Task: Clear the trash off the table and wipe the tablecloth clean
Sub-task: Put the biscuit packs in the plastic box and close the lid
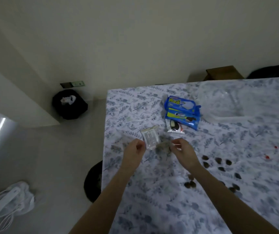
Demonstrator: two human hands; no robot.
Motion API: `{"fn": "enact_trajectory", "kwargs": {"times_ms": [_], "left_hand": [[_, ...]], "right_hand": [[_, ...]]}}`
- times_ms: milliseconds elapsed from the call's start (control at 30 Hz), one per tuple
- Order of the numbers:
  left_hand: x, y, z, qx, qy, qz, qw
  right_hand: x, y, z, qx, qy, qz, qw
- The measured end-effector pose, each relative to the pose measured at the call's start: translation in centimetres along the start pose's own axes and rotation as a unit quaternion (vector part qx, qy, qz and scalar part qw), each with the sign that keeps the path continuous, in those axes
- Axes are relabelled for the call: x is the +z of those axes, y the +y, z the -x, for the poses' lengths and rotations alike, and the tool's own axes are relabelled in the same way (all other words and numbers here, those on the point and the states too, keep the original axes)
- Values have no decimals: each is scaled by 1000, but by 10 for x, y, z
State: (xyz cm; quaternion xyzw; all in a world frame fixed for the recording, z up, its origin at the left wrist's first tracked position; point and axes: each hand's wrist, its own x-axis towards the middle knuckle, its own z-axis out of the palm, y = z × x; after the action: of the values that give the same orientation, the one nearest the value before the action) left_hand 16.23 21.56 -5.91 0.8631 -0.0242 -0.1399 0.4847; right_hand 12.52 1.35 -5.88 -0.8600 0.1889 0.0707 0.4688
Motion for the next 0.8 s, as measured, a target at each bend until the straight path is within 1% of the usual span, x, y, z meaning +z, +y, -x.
{"fn": "enact_trajectory", "kwargs": {"times_ms": [67,133,267,400,467,533,600,700,800], "left_hand": [[25,11,1,-18,4,-14,1000],[43,20,1,-32,-1,-50,998],[64,29,-6,-33,21,-105,994],[70,26,-19,-39,39,-154,987],[72,23,-24,-17,37,-202,978],[71,17,-32,-4,31,-252,967],[68,12,-39,-13,17,-270,963],[66,3,-53,-22,-27,-281,959],[70,-4,-65,-4,-69,-307,949]], "right_hand": [[-19,14,-13,-21,-25,35,999],[-36,21,-25,-46,-45,70,995],[-62,28,-46,-121,-57,145,980],[-63,32,-65,-166,-86,221,957],[-56,36,-75,-193,-91,253,944],[-48,35,-85,-198,-81,264,941],[-39,32,-95,-200,-71,281,936],[-26,28,-111,-192,-90,352,912],[-11,25,-117,-172,-99,393,898]]}}
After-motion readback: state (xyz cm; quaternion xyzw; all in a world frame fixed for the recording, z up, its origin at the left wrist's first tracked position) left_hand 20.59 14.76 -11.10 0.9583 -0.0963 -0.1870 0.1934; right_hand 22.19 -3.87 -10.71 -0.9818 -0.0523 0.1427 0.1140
